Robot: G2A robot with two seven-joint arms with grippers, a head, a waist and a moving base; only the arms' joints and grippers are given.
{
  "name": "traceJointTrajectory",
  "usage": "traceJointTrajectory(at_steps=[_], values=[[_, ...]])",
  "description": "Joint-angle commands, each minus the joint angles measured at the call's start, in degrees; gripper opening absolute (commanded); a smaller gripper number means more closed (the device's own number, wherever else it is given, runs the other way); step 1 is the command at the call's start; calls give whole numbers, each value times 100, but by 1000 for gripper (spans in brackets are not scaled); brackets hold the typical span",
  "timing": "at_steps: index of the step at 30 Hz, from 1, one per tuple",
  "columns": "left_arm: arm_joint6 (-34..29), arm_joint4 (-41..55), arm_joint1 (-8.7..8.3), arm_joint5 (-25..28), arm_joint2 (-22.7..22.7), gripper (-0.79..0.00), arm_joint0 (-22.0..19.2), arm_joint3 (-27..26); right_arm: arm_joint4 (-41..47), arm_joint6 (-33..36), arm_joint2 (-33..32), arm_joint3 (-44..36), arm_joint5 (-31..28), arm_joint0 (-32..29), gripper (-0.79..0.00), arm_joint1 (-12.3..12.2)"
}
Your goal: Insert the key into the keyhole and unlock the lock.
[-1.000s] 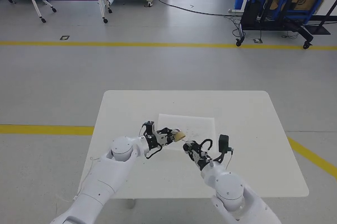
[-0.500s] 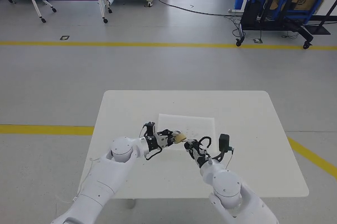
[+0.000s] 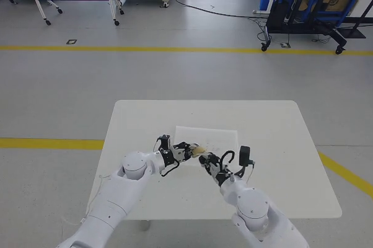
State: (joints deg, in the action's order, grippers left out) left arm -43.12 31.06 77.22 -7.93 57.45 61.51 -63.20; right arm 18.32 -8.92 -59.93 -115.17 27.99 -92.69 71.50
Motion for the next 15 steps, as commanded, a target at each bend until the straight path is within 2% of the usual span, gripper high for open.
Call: traceJointTrajectory(at_steps=[1,6,10,15], values=[[-11,11,-1,-2,5,-785,3,-1,-18,-213,2,4,2,0,-785,1],[-41,49,-12,-2,57,-785,8,-35,-18,-213,2,4,2,0,-785,1],[-5,118,-28,-127,117,-785,81,-264,-1177,-562,69,-138,-118,-47,-785,-42],[-75,58,-72,-590,127,-785,193,-681,-2758,-779,394,-219,-526,-203,-785,-91]])
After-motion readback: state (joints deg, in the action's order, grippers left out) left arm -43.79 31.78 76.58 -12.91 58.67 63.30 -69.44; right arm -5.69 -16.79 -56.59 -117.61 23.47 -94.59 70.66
